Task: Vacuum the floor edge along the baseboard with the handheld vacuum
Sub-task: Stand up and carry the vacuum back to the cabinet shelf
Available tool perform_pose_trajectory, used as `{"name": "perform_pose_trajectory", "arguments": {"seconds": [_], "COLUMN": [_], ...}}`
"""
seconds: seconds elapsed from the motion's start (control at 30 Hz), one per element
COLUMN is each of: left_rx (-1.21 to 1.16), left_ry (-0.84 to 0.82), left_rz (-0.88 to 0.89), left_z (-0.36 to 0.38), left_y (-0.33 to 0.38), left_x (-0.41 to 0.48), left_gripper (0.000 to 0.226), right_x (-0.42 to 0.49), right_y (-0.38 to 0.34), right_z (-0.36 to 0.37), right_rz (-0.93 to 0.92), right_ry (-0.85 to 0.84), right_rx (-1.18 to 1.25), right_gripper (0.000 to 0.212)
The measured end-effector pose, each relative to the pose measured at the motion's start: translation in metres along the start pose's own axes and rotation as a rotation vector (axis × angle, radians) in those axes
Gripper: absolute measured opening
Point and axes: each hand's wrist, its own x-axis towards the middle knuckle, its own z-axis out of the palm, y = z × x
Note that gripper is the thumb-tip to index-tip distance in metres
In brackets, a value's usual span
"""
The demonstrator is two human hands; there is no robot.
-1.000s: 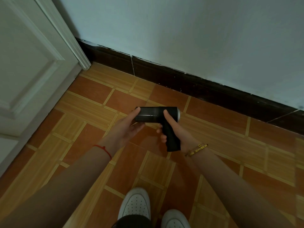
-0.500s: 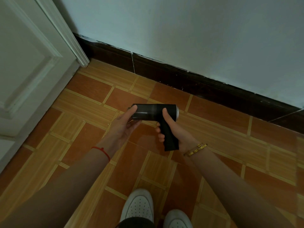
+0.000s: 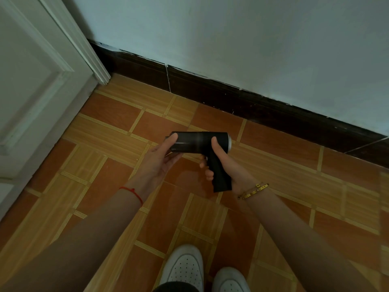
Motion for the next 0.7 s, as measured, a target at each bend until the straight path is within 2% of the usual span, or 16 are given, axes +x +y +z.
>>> {"name": "perform_pose_trajectory", "arguments": {"seconds": [0.33,0.53,0.7], "left_rx": [-0.004,-0.034,-0.059], "left_ry": [0.031,0.085,0.179], "left_rz": [0.004,-0.008,-0.045], "left_z": [0.001,0.005,0.02], "left_y": [-0.006,-0.008,0.004], "left_x": [0.012,0.015,-0.017], "left_gripper": [0.066,0.06,0.054], "right_x": [0.005,0.01,-0.016], "right_y": [0.003,0.004,-0.011], "right_z": [-0.008,-0.007,0.013], "right_rz": [0.009,0.023,0.067], "right_ry": [0.06,0.106,0.147], "right_rx": [0.018,0.014,-0.029], "right_gripper": [0.061,0.064,0.065]}}
